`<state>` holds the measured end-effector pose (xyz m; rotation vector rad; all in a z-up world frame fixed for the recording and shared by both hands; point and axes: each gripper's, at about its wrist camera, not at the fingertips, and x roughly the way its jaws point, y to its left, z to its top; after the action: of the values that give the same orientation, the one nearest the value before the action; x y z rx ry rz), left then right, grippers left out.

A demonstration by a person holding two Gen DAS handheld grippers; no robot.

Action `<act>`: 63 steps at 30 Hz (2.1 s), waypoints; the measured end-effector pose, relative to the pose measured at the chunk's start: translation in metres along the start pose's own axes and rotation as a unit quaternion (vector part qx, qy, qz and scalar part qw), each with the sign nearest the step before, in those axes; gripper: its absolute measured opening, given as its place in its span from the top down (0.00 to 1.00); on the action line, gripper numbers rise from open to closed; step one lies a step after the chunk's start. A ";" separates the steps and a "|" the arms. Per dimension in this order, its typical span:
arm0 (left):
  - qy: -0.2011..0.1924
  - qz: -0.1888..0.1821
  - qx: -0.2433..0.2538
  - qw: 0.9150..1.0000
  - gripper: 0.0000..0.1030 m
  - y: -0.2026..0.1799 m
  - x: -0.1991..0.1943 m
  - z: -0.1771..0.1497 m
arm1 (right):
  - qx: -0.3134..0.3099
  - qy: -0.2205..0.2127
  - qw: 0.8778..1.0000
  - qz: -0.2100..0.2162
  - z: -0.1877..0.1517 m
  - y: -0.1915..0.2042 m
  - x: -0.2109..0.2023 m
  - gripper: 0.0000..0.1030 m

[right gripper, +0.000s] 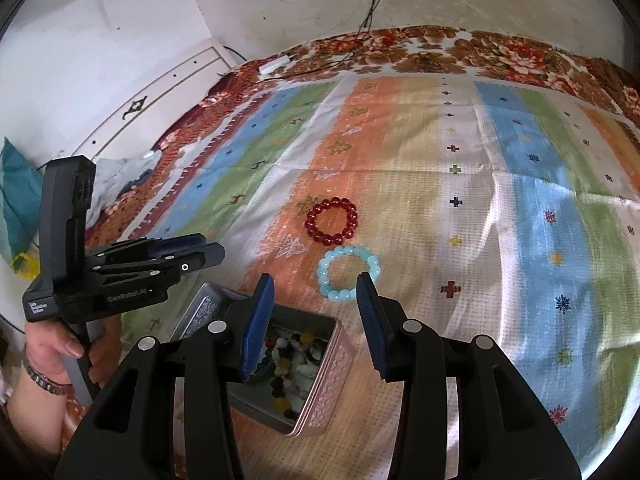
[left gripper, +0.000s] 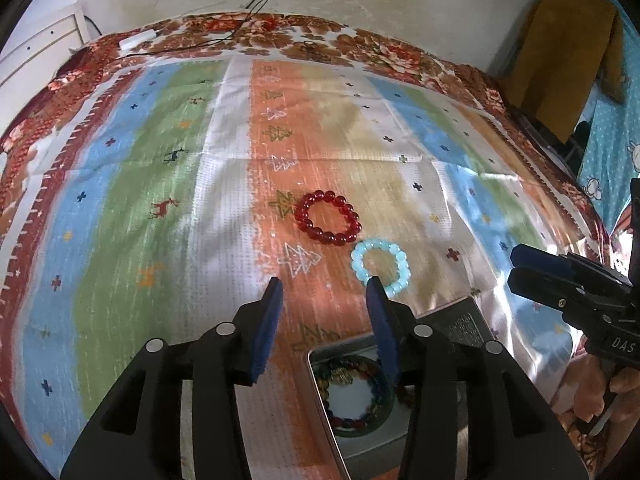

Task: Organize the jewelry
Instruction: 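Move the left tool to the red bead bracelet while the right tool approaches the light-blue bracelet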

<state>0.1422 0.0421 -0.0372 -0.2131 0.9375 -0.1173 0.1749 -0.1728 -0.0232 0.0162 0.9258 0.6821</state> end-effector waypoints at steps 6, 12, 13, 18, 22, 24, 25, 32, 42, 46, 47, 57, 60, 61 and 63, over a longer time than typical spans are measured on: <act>0.003 0.010 0.009 1.000 0.57 -0.002 0.010 0.010 | -0.001 0.014 1.000 -0.013 0.005 -0.004 0.014 0.58; 0.010 0.015 0.008 1.000 0.56 0.001 0.020 0.019 | 0.003 0.034 0.999 -0.025 0.008 -0.012 0.027 0.58; 0.011 0.015 0.008 1.000 0.55 0.002 0.021 0.020 | 0.005 0.036 0.999 -0.026 0.008 -0.014 0.028 0.57; 0.015 0.012 0.008 1.000 0.51 0.003 0.027 0.026 | 0.008 0.044 0.998 -0.034 0.013 -0.018 0.035 0.53; 0.022 0.013 0.007 1.000 0.50 0.004 0.034 0.031 | 0.012 0.052 0.998 -0.038 0.018 -0.023 0.043 0.53; 0.025 0.014 0.005 1.000 0.50 0.006 0.037 0.033 | 0.014 0.058 0.997 -0.038 0.020 -0.025 0.047 0.51; 0.030 0.013 0.002 0.999 0.50 0.007 0.040 0.035 | 0.014 0.062 0.997 -0.038 0.021 -0.025 0.049 0.50; 0.045 0.011 -0.002 0.999 0.48 0.012 0.054 0.044 | 0.015 0.087 0.996 -0.034 0.022 -0.028 0.063 0.49; 0.067 0.008 -0.002 0.998 0.46 0.014 0.074 0.054 | 0.010 0.118 0.992 -0.046 0.023 -0.030 0.080 0.48; 0.076 0.006 -0.001 0.997 0.45 0.015 0.082 0.058 | 0.008 0.128 0.991 -0.047 0.024 -0.031 0.088 0.48; 0.078 0.006 0.000 0.997 0.45 0.016 0.084 0.058 | 0.008 0.131 0.990 -0.047 0.025 -0.031 0.090 0.48; 0.099 0.003 0.003 0.995 0.45 0.019 0.102 0.066 | 0.005 0.148 0.988 -0.050 0.027 -0.034 0.104 0.48; 0.106 0.008 0.012 0.994 0.44 0.016 0.108 0.067 | 0.003 0.154 0.987 -0.053 0.028 -0.035 0.109 0.48; 0.109 0.010 0.016 0.994 0.44 0.015 0.110 0.067 | 0.002 0.156 0.986 -0.054 0.029 -0.035 0.111 0.48; 0.111 0.015 0.021 0.993 0.44 0.014 0.112 0.068 | 0.000 0.160 0.986 -0.056 0.029 -0.035 0.114 0.48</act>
<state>0.2629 0.0425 -0.0897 -0.1479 1.1589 -0.1355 0.2617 -0.1300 -0.0990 -0.1479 1.2254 0.5891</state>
